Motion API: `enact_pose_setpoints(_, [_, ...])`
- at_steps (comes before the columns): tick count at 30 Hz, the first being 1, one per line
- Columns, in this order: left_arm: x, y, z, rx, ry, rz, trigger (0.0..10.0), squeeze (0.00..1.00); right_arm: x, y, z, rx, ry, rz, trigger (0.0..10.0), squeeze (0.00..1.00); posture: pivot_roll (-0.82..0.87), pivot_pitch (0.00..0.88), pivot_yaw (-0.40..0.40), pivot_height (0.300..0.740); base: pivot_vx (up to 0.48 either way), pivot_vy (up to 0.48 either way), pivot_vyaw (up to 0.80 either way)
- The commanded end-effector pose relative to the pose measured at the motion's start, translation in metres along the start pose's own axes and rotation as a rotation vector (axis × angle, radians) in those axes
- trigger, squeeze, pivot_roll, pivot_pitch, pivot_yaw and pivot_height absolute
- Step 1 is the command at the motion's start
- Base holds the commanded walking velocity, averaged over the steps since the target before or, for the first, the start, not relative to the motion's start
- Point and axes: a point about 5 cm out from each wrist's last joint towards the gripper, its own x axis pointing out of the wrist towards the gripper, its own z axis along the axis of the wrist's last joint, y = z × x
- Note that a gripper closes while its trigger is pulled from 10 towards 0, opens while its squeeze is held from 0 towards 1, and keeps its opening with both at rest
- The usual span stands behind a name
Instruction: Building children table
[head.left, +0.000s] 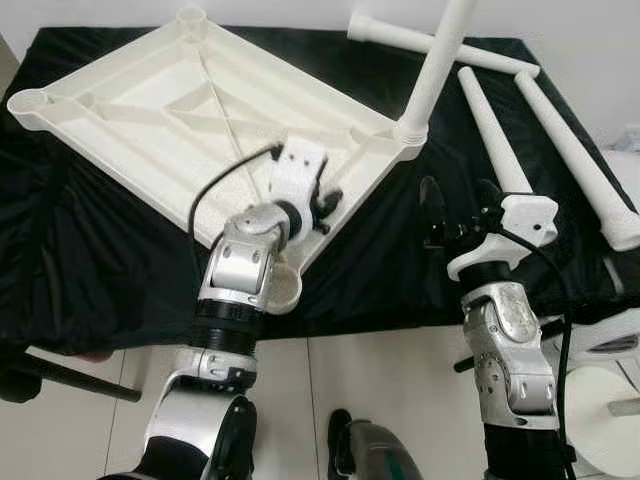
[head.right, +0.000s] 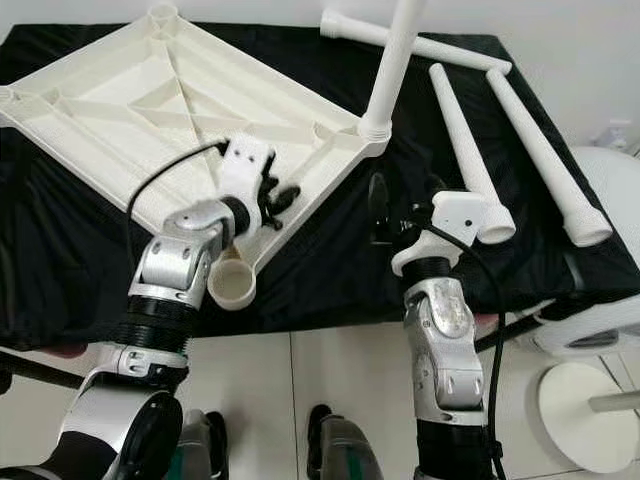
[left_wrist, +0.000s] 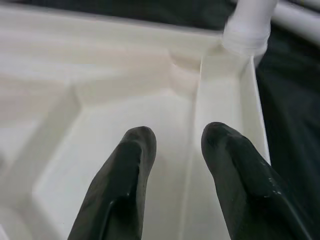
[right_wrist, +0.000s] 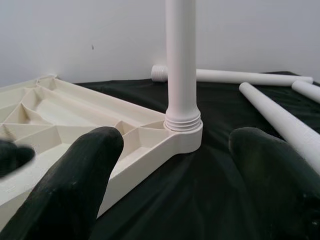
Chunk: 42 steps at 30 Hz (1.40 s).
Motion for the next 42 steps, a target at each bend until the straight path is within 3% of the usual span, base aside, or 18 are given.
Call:
enact_pose_setpoints(1, [-0.007, -0.014, 0.009, 0.022, -0.065, -0.159, 10.0, 0.00, -0.004, -0.001, -0.004, -0.009, 0.019, -0.004, 10.0, 0.00, -0.03, 0.155, -0.022, 0.740, 0.000, 0.000, 0.00])
enact_pose_setpoints(5, [-0.014, -0.005, 0.017, 0.085, -0.092, -0.166, 10.0, 0.00, -0.004, -0.002, -0.008, -0.015, 0.032, -0.007, 10.0, 0.00, -0.03, 0.154, -0.024, 0.740, 0.000, 0.000, 0.00])
enact_pose_setpoints(11, [-0.016, 0.012, 0.010, 0.103, -0.072, -0.080, 10.0, 0.00, -0.003, -0.001, -0.009, -0.015, 0.035, -0.001, 10.0, 0.00, -0.02, 0.152, -0.031, 0.740, 0.000, 0.000, 0.00])
enact_pose_setpoints(16, [-0.018, 0.013, 0.009, 0.095, -0.069, -0.067, 10.0, 0.00, -0.003, -0.001, -0.009, -0.014, 0.035, 0.002, 10.0, 0.00, -0.02, 0.150, -0.032, 0.740, 0.000, 0.000, 0.00])
enact_pose_setpoints(17, [-0.019, 0.013, 0.006, 0.074, -0.068, -0.062, 10.0, 1.00, -0.002, -0.001, -0.009, -0.012, 0.034, 0.004, 10.0, 0.00, -0.02, 0.147, -0.032, 0.740, 0.000, 0.000, 0.00])
enact_pose_setpoints(22, [-0.025, 0.011, -0.001, 0.038, -0.064, -0.076, 10.0, 1.00, -0.001, 0.000, -0.011, -0.011, 0.033, 0.009, 10.0, 0.00, -0.02, 0.142, -0.032, 0.740, 0.000, 0.000, 0.00])
enact_pose_setpoints(28, [-0.029, 0.021, -0.002, 0.090, -0.105, 0.005, 10.0, 0.96, 0.001, 0.000, -0.014, -0.015, 0.038, 0.011, 10.0, 0.00, -0.01, 0.138, -0.036, 0.740, 0.000, 0.000, 0.00])
enact_pose_setpoints(29, [-0.032, 0.026, -0.001, 0.105, -0.116, 0.027, 10.0, 0.00, 0.001, -0.001, -0.015, -0.018, 0.040, 0.009, 10.0, 0.00, -0.01, 0.135, -0.039, 0.740, 0.000, 0.000, 0.00])
enact_pose_setpoints(36, [-0.040, 0.035, 0.001, 0.121, -0.127, 0.037, 10.0, 0.00, 0.005, -0.005, -0.019, -0.027, 0.043, 0.006, 10.0, 0.00, 0.00, 0.126, -0.048, 0.740, 0.000, 0.000, 0.00])
enact_pose_setpoints(39, [-0.050, 0.050, -0.007, 0.222, -0.068, 0.079, 10.0, 0.00, 0.008, -0.005, -0.022, -0.029, 0.050, 0.013, 10.0, 0.00, 0.01, 0.121, -0.052, 0.740, 0.000, 0.000, 0.00])
enact_pose_setpoints(40, [-0.050, 0.050, -0.007, 0.222, -0.068, 0.079, 10.0, 0.00, 0.008, -0.005, -0.022, -0.029, 0.050, 0.013, 10.0, 0.00, 0.01, 0.121, -0.052, 0.740, 0.000, 0.000, 0.00])
enact_pose_setpoints(42, [-0.059, 0.063, -0.019, 0.279, 0.008, 0.105, 10.0, 0.00, 0.010, -0.006, -0.025, -0.030, 0.060, 0.014, 10.0, 0.00, 0.02, 0.118, -0.060, 0.740, 0.000, 0.000, 0.00])
